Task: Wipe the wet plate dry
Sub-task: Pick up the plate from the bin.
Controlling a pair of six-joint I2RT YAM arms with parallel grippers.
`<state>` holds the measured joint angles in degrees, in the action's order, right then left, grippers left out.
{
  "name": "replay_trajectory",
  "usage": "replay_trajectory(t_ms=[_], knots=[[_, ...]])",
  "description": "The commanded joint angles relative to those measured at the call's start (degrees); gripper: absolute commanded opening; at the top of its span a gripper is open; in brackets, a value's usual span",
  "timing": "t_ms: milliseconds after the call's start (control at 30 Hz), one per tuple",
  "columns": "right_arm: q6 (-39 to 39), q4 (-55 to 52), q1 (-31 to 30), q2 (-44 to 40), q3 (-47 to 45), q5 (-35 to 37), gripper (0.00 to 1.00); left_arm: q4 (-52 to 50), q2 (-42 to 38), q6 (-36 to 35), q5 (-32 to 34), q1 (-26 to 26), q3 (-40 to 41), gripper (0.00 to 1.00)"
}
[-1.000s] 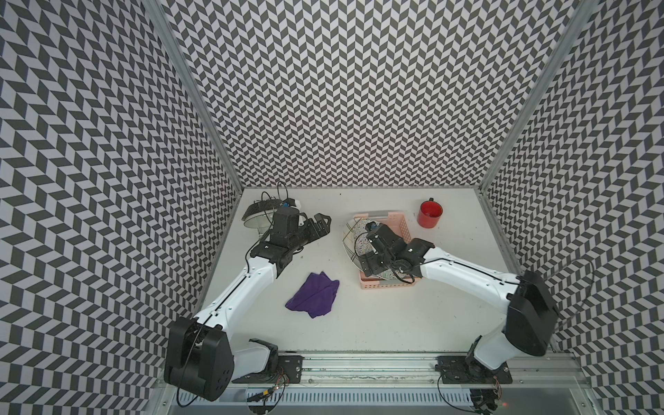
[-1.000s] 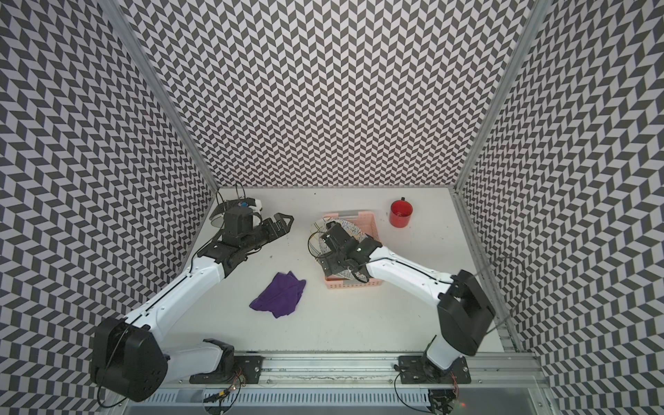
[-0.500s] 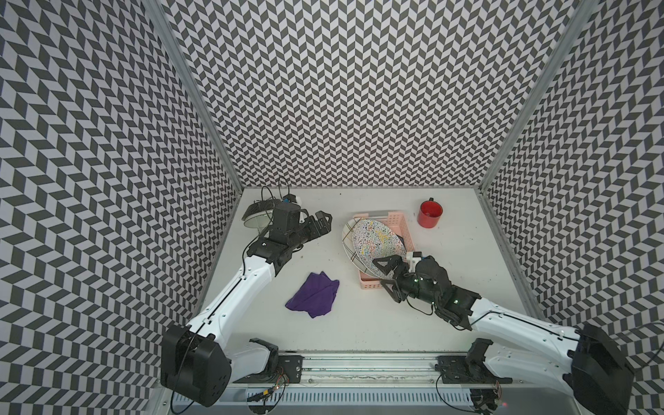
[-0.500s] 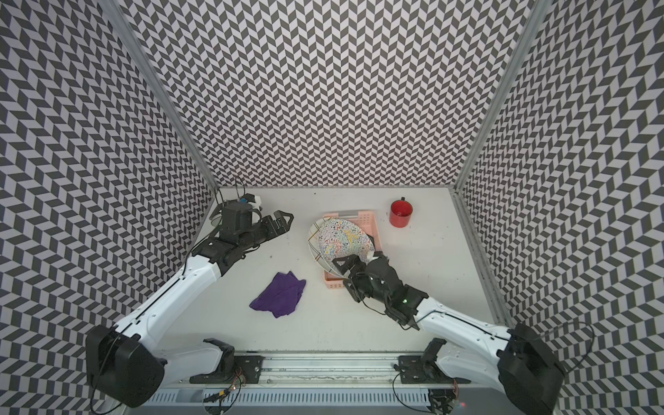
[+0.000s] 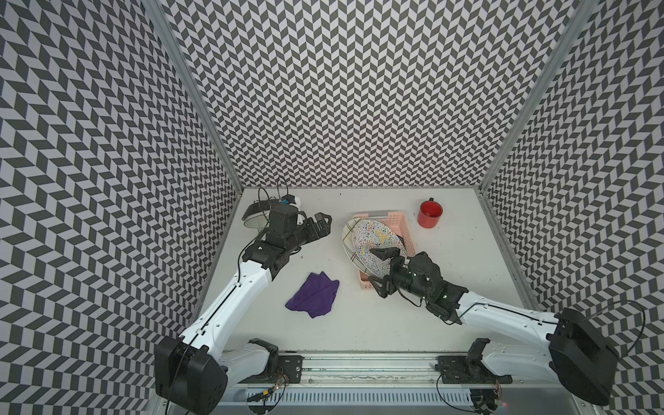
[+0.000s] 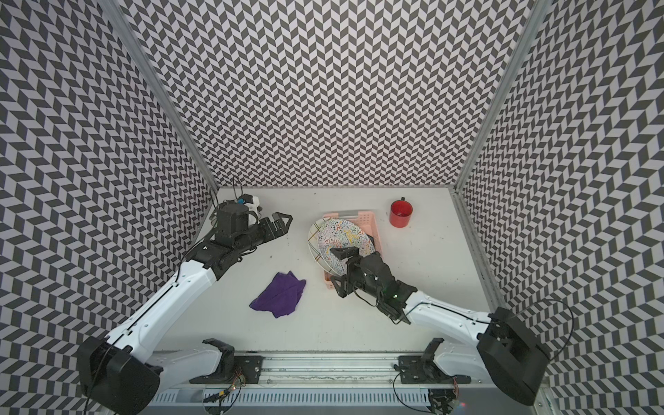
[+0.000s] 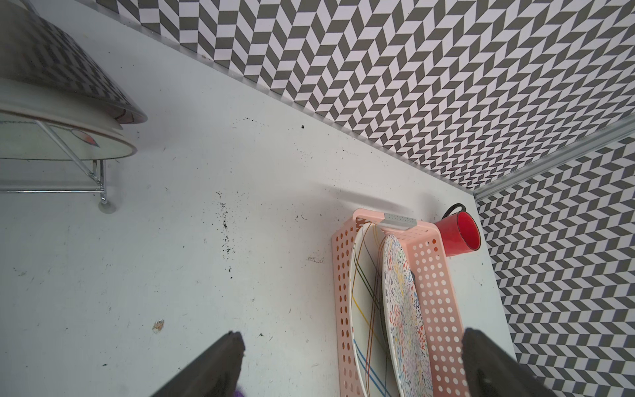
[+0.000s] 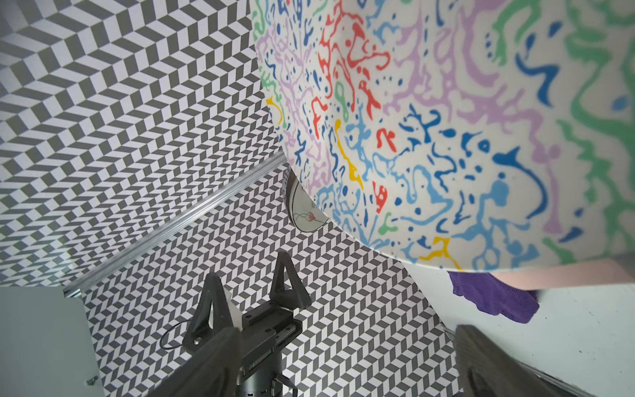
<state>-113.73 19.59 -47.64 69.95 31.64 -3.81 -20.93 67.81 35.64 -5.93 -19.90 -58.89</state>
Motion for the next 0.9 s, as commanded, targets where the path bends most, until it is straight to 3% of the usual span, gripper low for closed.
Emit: replay_trajectory(t_ms=[0,300,533,867], knots=[[-2.58,2.64,-0.53,0.43,-0.42,1.94,1.00,1.25,-0.02,-1.15,-1.39,-0.31,1.00,0.99],[-5.73,6.36,-0.18,4.90,-1.95,6.36,0.91,2.38,1.53,-1.75,-2.61,-0.31,0.86,0.99],[-3.05,4.66,0.98,4.97,-1.79,10.35,0.81,2.40,1.82,-1.97,-2.85,-0.29,1.36,0.99],[-5.21,-0.77,2.38,2.74,-2.85,21.45,0.78,2.67,2.19,-2.42,-3.12,-0.31,1.37,0.99]])
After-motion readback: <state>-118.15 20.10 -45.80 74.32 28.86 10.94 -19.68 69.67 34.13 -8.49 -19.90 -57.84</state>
